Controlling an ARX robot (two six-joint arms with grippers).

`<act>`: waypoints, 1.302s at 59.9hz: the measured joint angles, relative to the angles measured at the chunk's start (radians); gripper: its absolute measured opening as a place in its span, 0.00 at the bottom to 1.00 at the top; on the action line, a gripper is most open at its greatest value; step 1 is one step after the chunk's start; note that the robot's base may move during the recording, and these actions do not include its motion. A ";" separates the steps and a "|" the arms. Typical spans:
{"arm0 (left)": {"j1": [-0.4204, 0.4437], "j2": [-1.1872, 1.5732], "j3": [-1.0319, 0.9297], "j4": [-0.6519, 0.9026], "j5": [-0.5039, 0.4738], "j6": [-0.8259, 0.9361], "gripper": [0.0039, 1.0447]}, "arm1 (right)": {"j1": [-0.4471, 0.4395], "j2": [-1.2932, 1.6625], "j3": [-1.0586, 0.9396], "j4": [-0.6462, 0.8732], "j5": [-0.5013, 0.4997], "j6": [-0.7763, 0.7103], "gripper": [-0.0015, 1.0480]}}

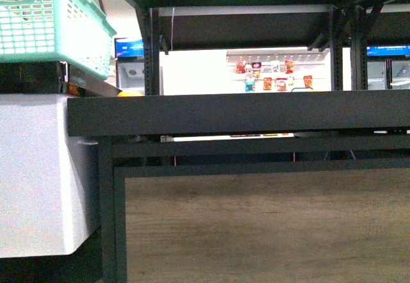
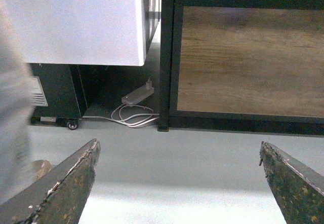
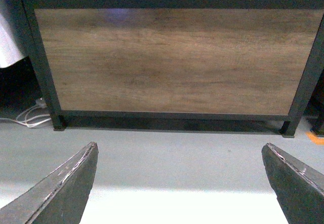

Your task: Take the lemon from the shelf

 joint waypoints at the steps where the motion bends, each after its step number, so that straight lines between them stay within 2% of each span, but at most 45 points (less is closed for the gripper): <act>1: 0.000 0.000 0.000 0.000 0.000 0.000 0.92 | 0.000 0.000 0.000 0.000 0.000 0.000 0.93; 78: 0.000 0.000 0.000 0.000 0.000 0.000 0.93 | 0.000 0.000 0.000 0.000 0.000 0.000 0.93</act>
